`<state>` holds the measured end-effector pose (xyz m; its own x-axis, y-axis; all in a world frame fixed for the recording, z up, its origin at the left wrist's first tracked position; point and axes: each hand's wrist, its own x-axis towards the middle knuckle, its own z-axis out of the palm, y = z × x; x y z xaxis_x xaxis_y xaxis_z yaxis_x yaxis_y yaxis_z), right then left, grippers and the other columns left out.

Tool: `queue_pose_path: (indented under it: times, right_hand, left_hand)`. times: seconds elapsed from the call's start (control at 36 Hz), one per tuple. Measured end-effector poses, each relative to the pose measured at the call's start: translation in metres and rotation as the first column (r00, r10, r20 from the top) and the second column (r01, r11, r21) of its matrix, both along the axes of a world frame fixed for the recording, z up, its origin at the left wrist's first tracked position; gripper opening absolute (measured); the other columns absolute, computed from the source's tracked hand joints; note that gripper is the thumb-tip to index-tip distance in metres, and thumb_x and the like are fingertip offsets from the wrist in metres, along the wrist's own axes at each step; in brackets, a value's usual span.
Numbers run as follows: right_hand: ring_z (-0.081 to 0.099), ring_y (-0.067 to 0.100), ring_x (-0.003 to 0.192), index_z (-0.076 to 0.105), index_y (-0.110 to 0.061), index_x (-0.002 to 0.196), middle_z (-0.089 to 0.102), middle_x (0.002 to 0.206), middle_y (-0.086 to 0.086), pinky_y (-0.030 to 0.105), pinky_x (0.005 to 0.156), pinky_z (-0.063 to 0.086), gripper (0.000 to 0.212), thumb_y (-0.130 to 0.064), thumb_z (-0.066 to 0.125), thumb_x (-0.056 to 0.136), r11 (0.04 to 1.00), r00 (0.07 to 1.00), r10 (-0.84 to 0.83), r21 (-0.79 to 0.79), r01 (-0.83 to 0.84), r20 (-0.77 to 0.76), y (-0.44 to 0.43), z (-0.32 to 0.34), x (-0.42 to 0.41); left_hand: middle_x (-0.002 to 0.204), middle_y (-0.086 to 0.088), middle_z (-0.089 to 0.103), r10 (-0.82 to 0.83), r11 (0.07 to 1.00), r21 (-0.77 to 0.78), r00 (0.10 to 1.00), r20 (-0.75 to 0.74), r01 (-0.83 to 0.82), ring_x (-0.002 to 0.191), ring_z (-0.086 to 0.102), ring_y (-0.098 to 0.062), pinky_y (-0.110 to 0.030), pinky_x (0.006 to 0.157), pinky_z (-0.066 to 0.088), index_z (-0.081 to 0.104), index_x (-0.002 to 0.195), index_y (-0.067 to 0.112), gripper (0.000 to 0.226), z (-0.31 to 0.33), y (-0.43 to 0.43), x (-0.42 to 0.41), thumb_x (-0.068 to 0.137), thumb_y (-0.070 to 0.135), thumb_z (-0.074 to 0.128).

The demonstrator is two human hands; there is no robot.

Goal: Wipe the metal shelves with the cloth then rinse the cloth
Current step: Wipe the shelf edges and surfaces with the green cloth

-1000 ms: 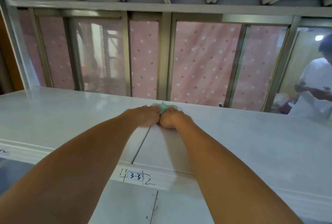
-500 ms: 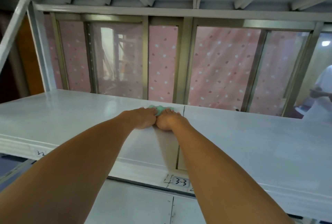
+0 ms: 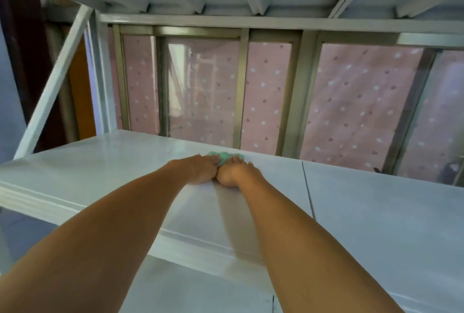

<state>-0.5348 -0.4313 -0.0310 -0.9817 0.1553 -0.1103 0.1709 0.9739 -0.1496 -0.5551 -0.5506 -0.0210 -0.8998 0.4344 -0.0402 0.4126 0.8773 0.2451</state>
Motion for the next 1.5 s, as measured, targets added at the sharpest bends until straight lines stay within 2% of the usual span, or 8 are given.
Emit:
queue_pose_path:
  times: [0.53, 0.69, 0.89, 1.03, 1.17, 1.25, 1.36, 1.5]
  right_hand:
    - [-0.005, 0.025, 0.152, -0.006, -0.014, 0.158, -0.010, 0.165, 0.010, 0.045, 0.122, -0.003, 0.073, -0.045, 0.027, 0.100, 0.996, 0.996, 0.089, -0.007, -0.089, 0.021, -0.129, 0.010, -0.083]
    - [-0.010, 0.023, 0.152, -0.010, -0.014, 0.156, -0.014, 0.164, 0.009, 0.045, 0.122, -0.005, 0.072, -0.047, 0.021, 0.101, 0.993, 0.993, 0.112, -0.028, -0.111, 0.040, -0.169, 0.011, -0.099]
    - [-0.010, 0.023, 0.152, -0.013, -0.011, 0.155, -0.016, 0.164, 0.008, 0.041, 0.122, -0.005, 0.075, -0.048, 0.024, 0.102, 0.992, 0.995, 0.098, -0.080, -0.096, 0.024, -0.217, 0.009, -0.122]
    - [-0.007, 0.024, 0.152, -0.012, -0.011, 0.156, -0.014, 0.164, 0.008, 0.040, 0.122, -0.002, 0.078, -0.047, 0.030, 0.101, 0.989, 0.996, 0.087, -0.121, -0.086, 0.006, -0.255, 0.012, -0.137]
    - [-0.008, 0.023, 0.152, -0.012, -0.012, 0.156, -0.016, 0.164, 0.007, 0.039, 0.122, -0.002, 0.081, -0.049, 0.032, 0.099, 0.989, 0.997, 0.074, -0.127, -0.071, 0.024, -0.292, 0.011, -0.159]
    - [-0.009, 0.024, 0.152, -0.013, -0.014, 0.156, -0.017, 0.164, 0.007, 0.039, 0.121, -0.003, 0.077, -0.047, 0.030, 0.102, 0.988, 0.995, 0.097, -0.125, -0.092, 0.030, -0.310, 0.012, -0.167]
    - [-0.011, 0.024, 0.152, -0.012, -0.014, 0.156, -0.017, 0.164, 0.007, 0.039, 0.122, -0.004, 0.071, -0.042, 0.027, 0.104, 0.985, 0.991, 0.130, -0.115, -0.128, 0.012, -0.330, 0.011, -0.177]
    - [-0.007, 0.023, 0.152, -0.007, -0.013, 0.157, -0.012, 0.165, 0.006, 0.041, 0.122, -0.004, 0.069, -0.044, 0.026, 0.104, 0.985, 0.987, 0.162, -0.057, -0.162, -0.012, -0.347, 0.005, -0.190]
  left_hand:
    - [0.162, -0.001, 0.025, 0.082, 0.995, 0.060, 0.997, 0.003, -0.082, 0.148, 0.023, -0.025, -0.039, 0.119, 0.011, 0.024, 0.155, 0.033, 0.049, 0.000, -0.128, -0.082, 0.107, 0.041, 0.020]
    - [0.162, 0.001, 0.023, 0.126, 0.981, 0.140, 0.991, 0.046, -0.132, 0.151, 0.014, -0.023, -0.043, 0.121, 0.005, 0.024, 0.154, 0.036, 0.050, -0.006, -0.171, -0.106, 0.105, 0.046, 0.022]
    - [0.159, -0.001, 0.031, 0.168, 0.977, 0.120, 0.982, 0.083, -0.177, 0.147, 0.025, -0.023, -0.043, 0.121, 0.013, 0.026, 0.154, 0.033, 0.048, 0.001, -0.215, -0.124, 0.107, 0.040, 0.023]
    - [0.155, -0.002, 0.038, 0.162, 0.970, 0.172, 0.985, 0.068, -0.171, 0.143, 0.033, -0.024, -0.041, 0.121, 0.018, 0.032, 0.151, 0.030, 0.046, 0.004, -0.251, -0.137, 0.108, 0.040, 0.024]
    - [0.157, -0.001, 0.035, 0.112, 0.982, 0.146, 0.993, 0.048, -0.117, 0.141, 0.034, -0.023, -0.035, 0.116, 0.017, 0.030, 0.152, 0.029, 0.047, -0.001, -0.291, -0.160, 0.108, 0.040, 0.022]
    - [0.158, -0.003, 0.033, 0.133, 0.986, 0.098, 0.990, 0.036, -0.136, 0.142, 0.034, -0.025, -0.037, 0.117, 0.019, 0.028, 0.153, 0.032, 0.048, -0.002, -0.312, -0.171, 0.107, 0.044, 0.022]
    - [0.155, -0.009, 0.038, 0.126, 0.992, 0.000, 0.992, -0.012, -0.126, 0.139, 0.040, -0.028, -0.039, 0.115, 0.026, 0.033, 0.152, 0.024, 0.044, 0.002, -0.326, -0.173, 0.108, 0.030, 0.027]
    - [0.149, -0.006, 0.047, 0.175, 0.983, -0.038, 0.982, -0.074, -0.178, 0.134, 0.046, -0.027, -0.041, 0.113, 0.032, 0.041, 0.147, 0.026, 0.042, -0.001, -0.343, -0.187, 0.106, 0.032, 0.032]
